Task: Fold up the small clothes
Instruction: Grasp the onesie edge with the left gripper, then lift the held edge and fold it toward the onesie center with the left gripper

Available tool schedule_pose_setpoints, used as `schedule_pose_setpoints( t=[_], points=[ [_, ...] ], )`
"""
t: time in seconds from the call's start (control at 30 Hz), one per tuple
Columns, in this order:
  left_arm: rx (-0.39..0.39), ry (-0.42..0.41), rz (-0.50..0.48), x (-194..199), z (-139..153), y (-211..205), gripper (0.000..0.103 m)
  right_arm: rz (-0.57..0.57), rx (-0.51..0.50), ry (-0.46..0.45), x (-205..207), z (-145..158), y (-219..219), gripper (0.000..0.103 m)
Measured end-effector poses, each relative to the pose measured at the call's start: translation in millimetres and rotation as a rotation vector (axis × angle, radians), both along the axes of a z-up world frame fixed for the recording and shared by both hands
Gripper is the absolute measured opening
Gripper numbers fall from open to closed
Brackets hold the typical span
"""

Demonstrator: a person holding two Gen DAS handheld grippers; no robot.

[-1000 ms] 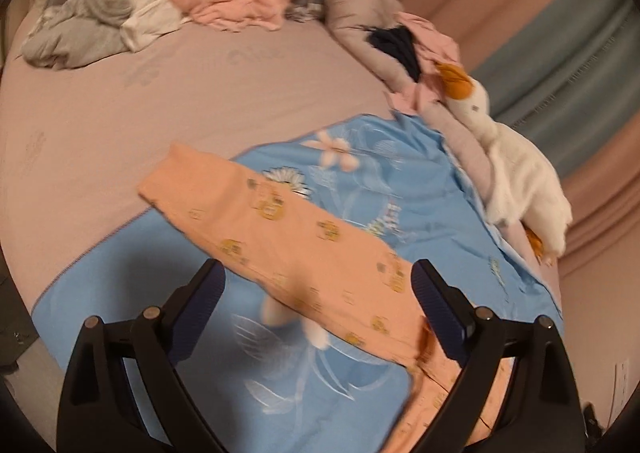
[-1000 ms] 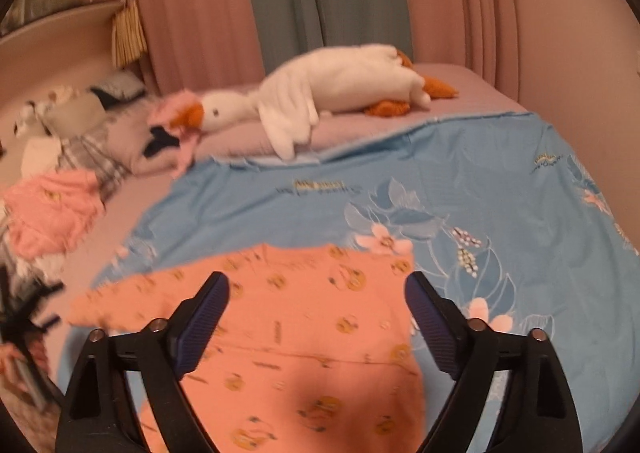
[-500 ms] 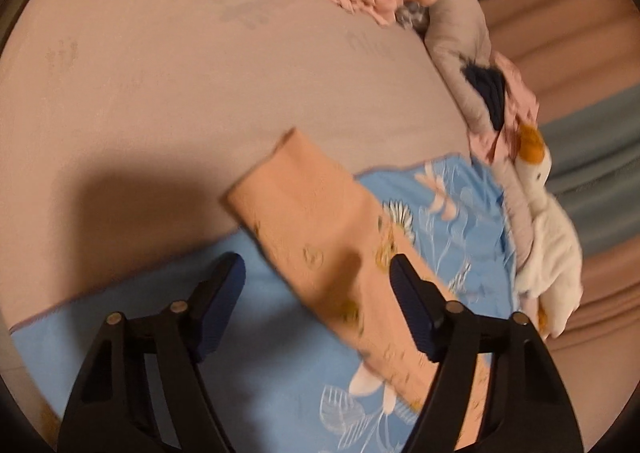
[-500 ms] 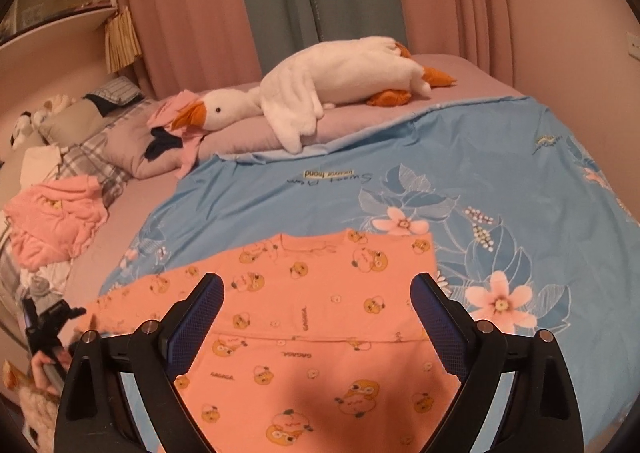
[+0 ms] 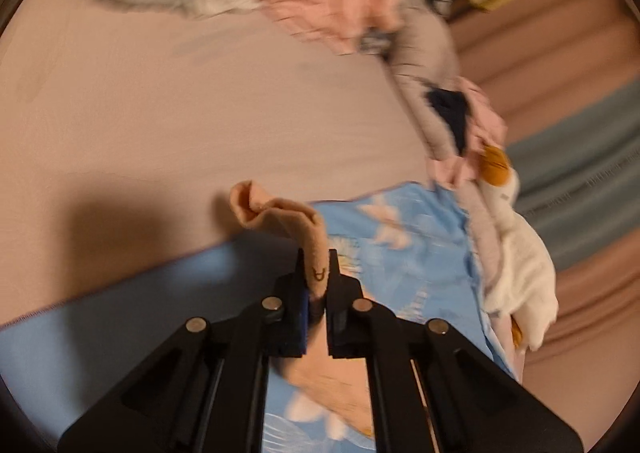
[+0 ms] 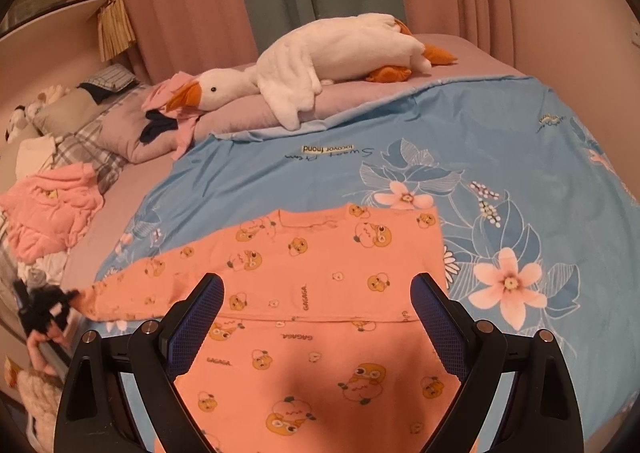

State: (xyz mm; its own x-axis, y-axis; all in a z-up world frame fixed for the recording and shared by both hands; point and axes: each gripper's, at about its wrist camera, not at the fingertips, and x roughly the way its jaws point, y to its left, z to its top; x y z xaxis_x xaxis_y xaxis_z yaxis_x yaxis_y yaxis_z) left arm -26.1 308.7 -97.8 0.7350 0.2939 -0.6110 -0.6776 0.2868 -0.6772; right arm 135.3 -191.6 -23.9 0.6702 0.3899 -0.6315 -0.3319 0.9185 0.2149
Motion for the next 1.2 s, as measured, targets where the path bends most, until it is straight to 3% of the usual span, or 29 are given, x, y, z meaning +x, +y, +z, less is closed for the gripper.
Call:
schedule_pose_setpoints(
  t=[0.3,0.5,0.63,0.77,0.97,1.2],
  points=[
    [0.160,-0.093,-0.324,66.7,68.6,-84.2,0.004,-0.018,0.017,0.013,0.1,-3.2,-9.0,0.094],
    [0.230,-0.097,-0.568,107.8,77.2,-150.2,0.005,-0.025,0.032,0.029,0.8,-8.3,-17.8,0.094],
    [0.279,-0.054,-0.699,128.8,69.8,-192.5,0.005,-0.024,0.049,0.041,1.6,-12.0,-22.0,0.094],
    [0.256,-0.011,-0.819,147.8,45.6,-228.4,0.005,-0.033,0.063,0.058,3.9,-16.6,-26.8,0.094],
    [0.179,0.080,-0.917,166.0,-6.7,-258.4,0.005,-0.030,0.081,0.091,5.7,-27.1,-31.1,0.094],
    [0.126,0.154,-0.953,172.5,-37.1,-266.3,0.005,-0.017,0.094,0.130,8.1,-39.4,-28.5,0.094]
  ],
)
